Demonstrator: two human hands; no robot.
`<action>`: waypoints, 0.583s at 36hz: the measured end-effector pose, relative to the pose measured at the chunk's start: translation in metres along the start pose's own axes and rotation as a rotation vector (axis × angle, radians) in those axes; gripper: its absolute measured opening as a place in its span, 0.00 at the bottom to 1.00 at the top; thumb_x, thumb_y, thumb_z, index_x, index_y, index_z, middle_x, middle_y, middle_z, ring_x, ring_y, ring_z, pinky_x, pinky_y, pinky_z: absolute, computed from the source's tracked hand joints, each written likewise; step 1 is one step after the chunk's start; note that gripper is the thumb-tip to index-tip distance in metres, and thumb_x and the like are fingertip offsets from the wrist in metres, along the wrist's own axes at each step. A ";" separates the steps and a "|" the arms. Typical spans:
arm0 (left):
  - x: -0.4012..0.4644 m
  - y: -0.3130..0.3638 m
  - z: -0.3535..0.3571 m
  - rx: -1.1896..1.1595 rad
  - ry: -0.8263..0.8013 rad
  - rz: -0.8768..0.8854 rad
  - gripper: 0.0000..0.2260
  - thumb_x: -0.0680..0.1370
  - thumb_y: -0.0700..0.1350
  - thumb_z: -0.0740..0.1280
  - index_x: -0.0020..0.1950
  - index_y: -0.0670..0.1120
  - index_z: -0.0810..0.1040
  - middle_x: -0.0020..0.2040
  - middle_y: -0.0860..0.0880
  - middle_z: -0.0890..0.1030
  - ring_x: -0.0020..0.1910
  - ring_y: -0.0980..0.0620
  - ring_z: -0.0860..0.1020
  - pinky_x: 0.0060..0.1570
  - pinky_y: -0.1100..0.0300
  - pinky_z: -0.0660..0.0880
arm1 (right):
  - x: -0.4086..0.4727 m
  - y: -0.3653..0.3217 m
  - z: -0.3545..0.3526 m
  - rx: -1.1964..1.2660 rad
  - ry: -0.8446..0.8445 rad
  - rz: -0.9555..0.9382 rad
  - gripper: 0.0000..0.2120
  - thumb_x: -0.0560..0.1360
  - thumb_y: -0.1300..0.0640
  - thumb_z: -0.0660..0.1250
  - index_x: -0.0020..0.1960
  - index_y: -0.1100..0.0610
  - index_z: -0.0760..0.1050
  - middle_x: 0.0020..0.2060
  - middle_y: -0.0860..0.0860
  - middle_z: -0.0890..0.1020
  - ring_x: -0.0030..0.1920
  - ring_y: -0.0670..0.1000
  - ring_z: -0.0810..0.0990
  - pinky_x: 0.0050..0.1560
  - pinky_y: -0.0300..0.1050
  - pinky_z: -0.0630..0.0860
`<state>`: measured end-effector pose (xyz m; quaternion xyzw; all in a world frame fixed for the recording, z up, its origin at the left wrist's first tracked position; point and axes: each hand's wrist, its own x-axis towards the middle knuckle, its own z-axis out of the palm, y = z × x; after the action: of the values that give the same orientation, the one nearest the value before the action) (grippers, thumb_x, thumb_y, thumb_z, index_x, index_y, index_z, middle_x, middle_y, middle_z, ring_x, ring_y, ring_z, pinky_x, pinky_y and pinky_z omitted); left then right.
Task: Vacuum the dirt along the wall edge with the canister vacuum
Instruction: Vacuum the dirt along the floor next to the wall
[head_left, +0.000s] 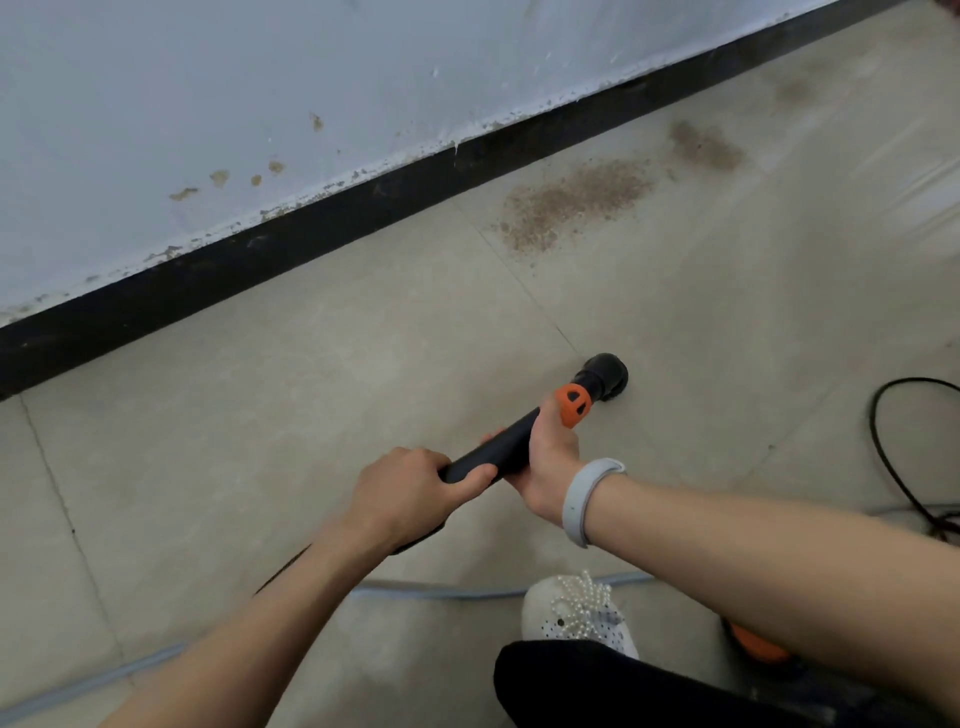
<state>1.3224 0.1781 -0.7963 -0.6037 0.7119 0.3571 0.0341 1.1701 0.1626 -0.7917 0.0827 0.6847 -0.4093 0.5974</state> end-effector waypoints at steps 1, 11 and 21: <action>0.004 0.008 0.002 0.027 0.000 0.022 0.28 0.72 0.72 0.55 0.32 0.49 0.73 0.28 0.51 0.81 0.31 0.53 0.78 0.32 0.59 0.72 | 0.002 -0.004 -0.006 0.016 0.027 -0.016 0.17 0.80 0.44 0.57 0.53 0.58 0.68 0.41 0.59 0.80 0.26 0.54 0.82 0.29 0.46 0.78; 0.013 0.005 -0.011 0.019 0.142 -0.039 0.29 0.72 0.73 0.53 0.30 0.49 0.72 0.24 0.53 0.77 0.26 0.55 0.76 0.28 0.61 0.67 | 0.011 -0.019 0.018 -0.020 -0.053 -0.061 0.16 0.80 0.44 0.58 0.47 0.57 0.68 0.39 0.59 0.81 0.33 0.57 0.84 0.36 0.50 0.81; -0.062 -0.104 -0.009 -0.143 0.153 -0.279 0.27 0.75 0.67 0.58 0.33 0.45 0.75 0.25 0.52 0.79 0.21 0.55 0.75 0.33 0.56 0.75 | 0.003 0.024 0.081 -0.373 -0.198 0.020 0.14 0.80 0.46 0.58 0.48 0.57 0.68 0.47 0.55 0.76 0.52 0.58 0.79 0.48 0.54 0.80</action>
<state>1.4347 0.2235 -0.8081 -0.7229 0.5946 0.3517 -0.0141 1.2444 0.1235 -0.8016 -0.0631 0.6856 -0.2757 0.6708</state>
